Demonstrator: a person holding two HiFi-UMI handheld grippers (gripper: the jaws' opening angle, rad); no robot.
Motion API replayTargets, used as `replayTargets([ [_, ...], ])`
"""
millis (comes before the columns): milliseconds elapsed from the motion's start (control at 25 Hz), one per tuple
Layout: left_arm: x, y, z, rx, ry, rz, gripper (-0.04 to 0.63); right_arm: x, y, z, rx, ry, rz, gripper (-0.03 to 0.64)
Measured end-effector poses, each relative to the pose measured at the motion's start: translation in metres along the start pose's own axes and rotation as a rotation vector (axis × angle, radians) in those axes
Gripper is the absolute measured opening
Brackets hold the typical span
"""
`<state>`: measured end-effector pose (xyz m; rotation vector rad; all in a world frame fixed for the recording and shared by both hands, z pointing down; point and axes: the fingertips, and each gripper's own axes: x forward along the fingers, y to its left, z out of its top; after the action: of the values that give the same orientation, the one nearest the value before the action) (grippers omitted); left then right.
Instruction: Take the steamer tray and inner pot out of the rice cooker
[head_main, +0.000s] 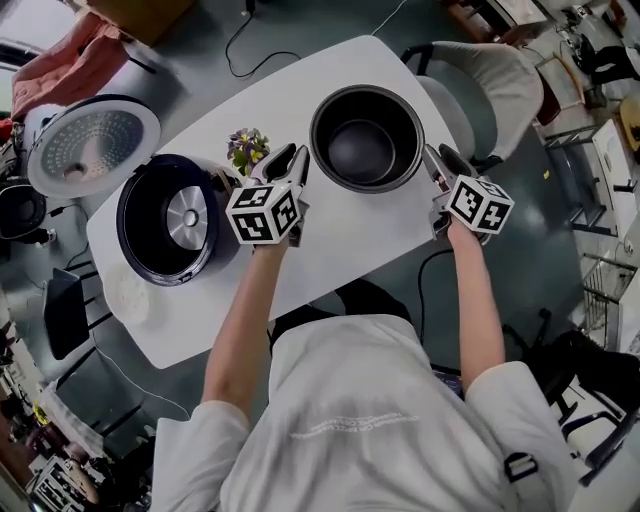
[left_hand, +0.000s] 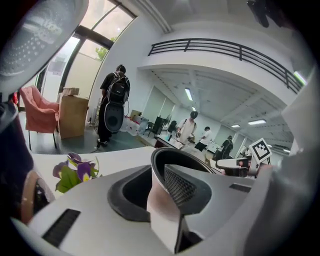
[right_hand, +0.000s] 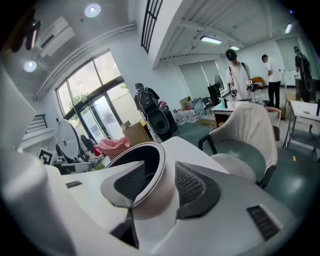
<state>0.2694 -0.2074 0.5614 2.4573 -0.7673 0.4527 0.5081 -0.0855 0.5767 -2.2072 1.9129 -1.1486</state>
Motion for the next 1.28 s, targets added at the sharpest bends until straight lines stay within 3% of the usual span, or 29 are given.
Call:
replayTargets([
  [160, -0.038, 0.004, 0.005, 0.135, 0.001, 0.027, 0.081, -0.036, 0.015, 0.008, -0.102, -0.034, -0.046, 0.179],
  [280, -0.075, 0.002, 0.016, 0.197, -0.038, 0.034, 0.075, -0.056, 0.053, 0.019, -0.186, -0.082, -0.032, 0.155],
  [600, -0.192, 0.021, 0.054, 0.277, -0.164, 0.062, 0.041, -0.071, 0.216, 0.025, -0.423, -0.141, 0.183, 0.054],
  [760, -0.256, 0.054, 0.075, 0.335, -0.205, 0.155, 0.029, -0.059, 0.290, 0.014, -0.559, -0.135, 0.255, 0.043],
  [1000, -0.344, 0.091, 0.090, 0.359, -0.268, 0.281, 0.015, -0.053, 0.387, -0.001, -0.661, -0.143, 0.420, 0.038],
  [1280, -0.412, 0.109, 0.114, 0.457, -0.335, 0.410, 0.015, -0.059, 0.481, 0.005, -0.772, -0.209, 0.576, 0.035],
])
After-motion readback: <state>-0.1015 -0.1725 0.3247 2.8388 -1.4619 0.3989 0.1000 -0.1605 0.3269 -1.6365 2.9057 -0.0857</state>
